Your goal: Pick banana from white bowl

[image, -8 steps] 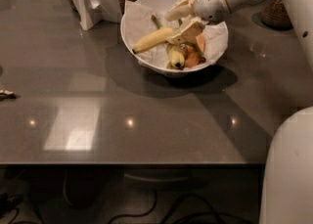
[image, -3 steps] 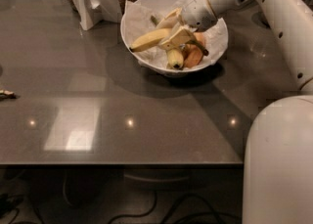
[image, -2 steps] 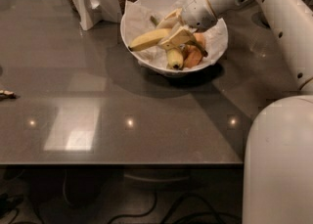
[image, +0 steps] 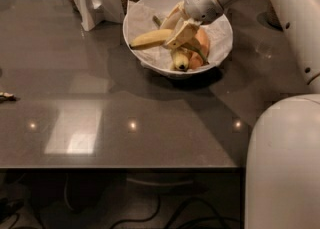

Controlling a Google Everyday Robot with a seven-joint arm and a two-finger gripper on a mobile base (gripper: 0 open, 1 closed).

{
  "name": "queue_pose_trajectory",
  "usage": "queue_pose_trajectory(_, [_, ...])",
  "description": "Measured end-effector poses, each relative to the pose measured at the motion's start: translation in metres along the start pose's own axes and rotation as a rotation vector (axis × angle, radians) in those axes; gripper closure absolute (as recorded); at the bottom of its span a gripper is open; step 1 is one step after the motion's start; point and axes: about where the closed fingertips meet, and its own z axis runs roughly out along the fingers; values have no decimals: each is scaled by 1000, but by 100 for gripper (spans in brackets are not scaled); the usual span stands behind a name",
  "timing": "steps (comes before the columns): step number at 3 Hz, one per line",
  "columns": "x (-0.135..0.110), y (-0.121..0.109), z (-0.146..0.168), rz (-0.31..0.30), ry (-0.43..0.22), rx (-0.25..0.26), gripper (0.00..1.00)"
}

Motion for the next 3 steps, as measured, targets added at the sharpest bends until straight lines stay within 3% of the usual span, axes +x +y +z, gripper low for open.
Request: queue_pose_trajectory(3, [-31, -2, -50, -131, 127, 18, 100])
